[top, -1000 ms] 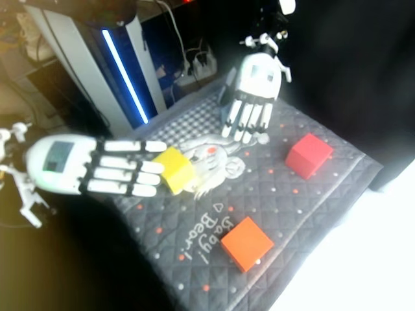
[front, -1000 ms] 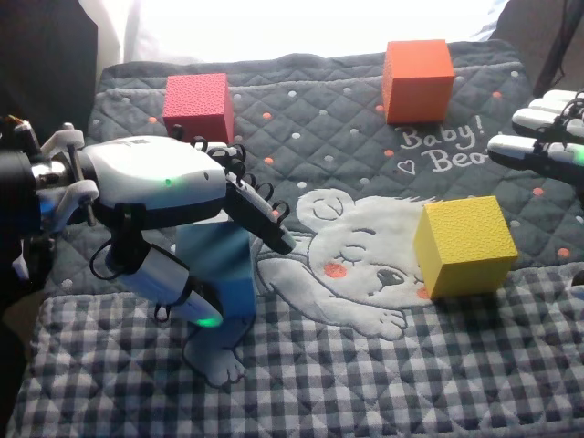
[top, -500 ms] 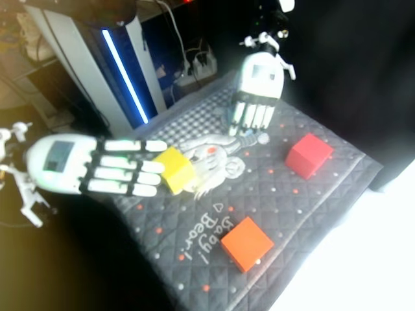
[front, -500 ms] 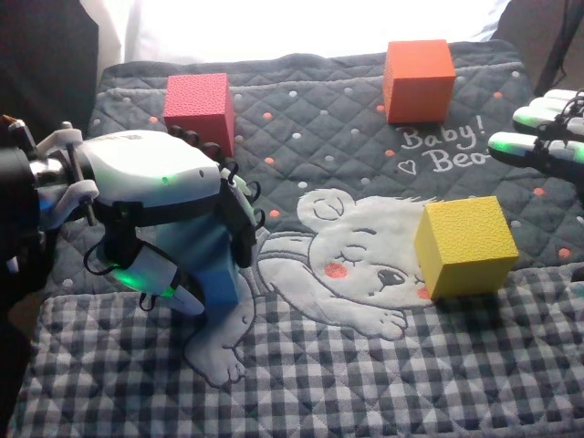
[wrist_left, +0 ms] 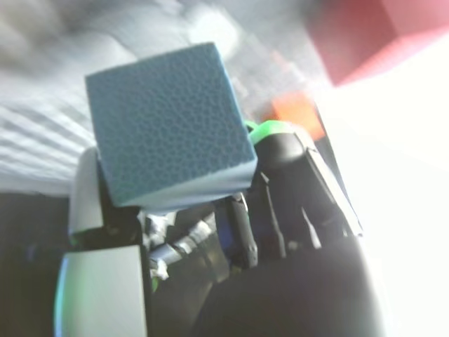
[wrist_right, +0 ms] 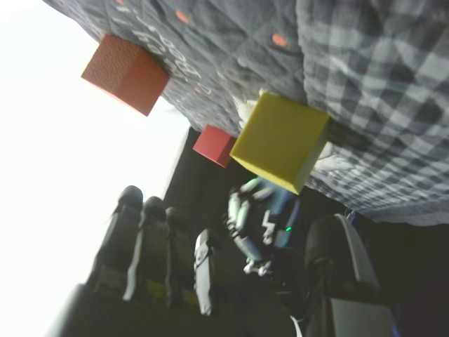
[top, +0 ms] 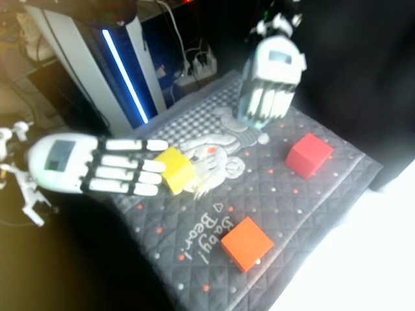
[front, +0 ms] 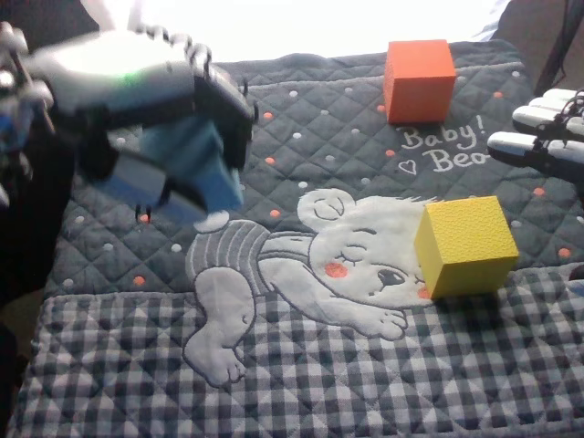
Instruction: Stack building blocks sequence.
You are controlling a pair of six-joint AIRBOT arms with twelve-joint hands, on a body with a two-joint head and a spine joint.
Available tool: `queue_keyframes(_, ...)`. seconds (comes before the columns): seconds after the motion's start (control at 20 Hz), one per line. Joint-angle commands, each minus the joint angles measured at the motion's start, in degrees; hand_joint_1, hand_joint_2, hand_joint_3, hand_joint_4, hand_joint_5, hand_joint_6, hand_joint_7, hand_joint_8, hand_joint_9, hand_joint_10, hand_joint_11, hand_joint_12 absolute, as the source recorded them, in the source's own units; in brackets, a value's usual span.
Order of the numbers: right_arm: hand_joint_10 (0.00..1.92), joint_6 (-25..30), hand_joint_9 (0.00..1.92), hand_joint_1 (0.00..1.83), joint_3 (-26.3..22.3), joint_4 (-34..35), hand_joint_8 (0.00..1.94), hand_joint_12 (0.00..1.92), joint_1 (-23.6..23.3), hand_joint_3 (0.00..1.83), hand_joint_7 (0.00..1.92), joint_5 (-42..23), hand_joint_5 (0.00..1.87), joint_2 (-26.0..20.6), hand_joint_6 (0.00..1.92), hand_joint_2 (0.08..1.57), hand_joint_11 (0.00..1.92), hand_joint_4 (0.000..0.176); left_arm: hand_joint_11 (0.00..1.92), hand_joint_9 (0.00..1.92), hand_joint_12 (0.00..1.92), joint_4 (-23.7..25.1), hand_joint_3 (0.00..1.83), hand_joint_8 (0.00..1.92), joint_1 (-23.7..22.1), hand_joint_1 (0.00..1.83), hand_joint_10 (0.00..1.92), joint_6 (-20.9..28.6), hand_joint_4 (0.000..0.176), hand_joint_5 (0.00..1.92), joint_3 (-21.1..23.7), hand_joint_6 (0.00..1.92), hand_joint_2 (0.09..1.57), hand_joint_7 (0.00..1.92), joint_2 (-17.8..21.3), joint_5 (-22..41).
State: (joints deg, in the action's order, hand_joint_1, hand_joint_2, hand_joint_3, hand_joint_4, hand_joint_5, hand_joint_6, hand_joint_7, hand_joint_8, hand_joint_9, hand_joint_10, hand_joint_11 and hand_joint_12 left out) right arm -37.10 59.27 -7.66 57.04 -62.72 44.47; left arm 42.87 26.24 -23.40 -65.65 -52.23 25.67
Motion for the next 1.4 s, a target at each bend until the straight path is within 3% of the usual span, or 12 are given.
queue_keyframes(0.0,0.0,0.3,0.0,0.78,0.0,1.6,0.01,0.01,-0.6,0.0,0.04,-6.8,0.02,-0.3,0.01,1.1,0.02,0.176,0.68,0.84,1.62,-2.0,0.0,1.31,-1.7,1.47,1.41,-0.1,0.0,0.98,-0.7,0.84,1.15,0.78,0.1,4.7)
queue_keyframes(0.2,0.0,0.3,0.02,0.79,0.3,1.6,0.0,0.02,-0.6,0.0,0.04,-6.8,0.02,-0.1,0.0,1.1,0.04,0.176,0.77,0.9,1.45,-4.1,0.0,1.11,-8.4,1.39,1.32,-0.1,0.0,1.09,-5.8,0.64,1.11,0.88,-1.3,2.6)
queue_keyframes(0.25,0.0,0.3,0.02,0.8,0.4,1.6,0.0,0.02,-0.6,0.0,0.04,-6.8,0.02,0.1,0.0,1.1,0.03,0.176,0.19,0.9,1.47,-4.1,0.0,1.11,-9.9,1.39,1.25,-0.1,0.0,1.2,-7.2,0.52,1.09,0.93,-1.9,1.4)
queue_keyframes(0.3,0.0,0.3,0.01,0.8,0.5,1.6,0.0,0.01,-0.6,0.0,0.04,-6.8,0.02,0.2,0.0,1.1,0.03,0.176,0.16,0.88,1.63,-3.9,0.0,1.11,-10.9,1.39,1.3,-0.1,0.0,1.25,-8.0,0.41,1.09,0.94,-2.4,0.5)
queue_keyframes(0.4,0.0,0.3,0.0,0.85,0.8,1.6,0.0,0.01,-0.6,0.0,0.04,-6.8,0.02,0.6,0.0,1.1,0.01,0.176,0.69,0.92,1.51,-2.6,0.0,1.07,-13.5,1.39,1.27,-0.1,0.0,1.37,-10.0,0.14,1.07,0.96,-3.9,-2.9)
queue_keyframes(0.55,0.0,0.3,0.0,0.82,1.0,1.6,0.01,0.01,-0.6,0.0,0.06,-6.8,0.03,0.9,0.01,1.11,0.03,0.176,0.91,0.98,1.18,-2.2,0.0,0.77,-13.8,1.39,1.07,-0.2,0.0,1.2,-12.7,0.65,1.05,1.03,-6.4,-5.7)
queue_keyframes(0.6,0.0,0.3,0.01,0.77,1.0,1.6,0.0,0.02,-0.6,0.0,0.06,-6.8,0.03,0.9,0.0,1.11,0.06,0.176,1.0,1.02,1.33,-1.7,0.0,0.63,-13.7,1.5,0.89,-0.2,0.0,1.14,-14.2,0.72,1.04,1.07,-8.1,-7.6)
queue_keyframes(0.7,0.01,0.3,0.03,0.78,1.1,1.6,0.01,0.03,-0.6,0.0,0.07,-6.8,0.04,1.0,0.01,1.1,0.07,0.176,0.92,0.98,1.39,-1.8,0.0,0.72,-13.2,1.5,0.91,-0.2,0.0,1.09,-16.4,0.83,1.06,1.03,-10.2,-9.5)
queue_keyframes(0.75,0.01,0.3,0.03,0.78,1.2,1.5,0.01,0.03,-0.6,0.0,0.07,-6.8,0.04,1.1,0.0,1.1,0.08,0.176,0.89,0.96,1.24,-1.8,0.0,0.86,-12.7,1.41,1.06,-0.2,0.0,1.14,-17.4,0.73,1.07,1.0,-11.2,-10.4)
queue_keyframes(0.9,0.01,0.3,0.04,0.79,1.3,1.4,0.0,0.03,-0.6,0.0,0.07,-6.8,0.02,1.2,0.0,1.1,0.07,0.176,0.71,0.9,1.44,-1.7,0.0,1.0,-11.5,1.39,1.29,-0.2,0.0,1.23,-18.8,0.38,1.08,1.01,-12.5,-12.5)
queue_keyframes(0.95,0.01,0.3,0.05,0.75,1.4,1.4,0.0,0.04,-0.6,0.0,0.07,-6.8,0.01,1.3,0.0,1.1,0.1,0.176,0.72,0.78,1.78,-1.7,0.0,1.34,-11.2,1.27,1.43,-0.2,0.0,1.04,-19.2,0.75,1.14,0.86,-12.9,-12.9)
queue_keyframes(1.35,0.0,0.3,0.06,0.76,1.6,1.4,0.01,0.04,-0.6,0.0,0.07,-6.8,0.02,1.5,0.0,1.09,0.1,0.176,0.56,0.55,1.92,-1.3,0.0,1.6,-10.6,1.22,1.66,-0.3,0.0,0.94,-20.8,0.95,1.21,0.66,-15.2,-13.9)
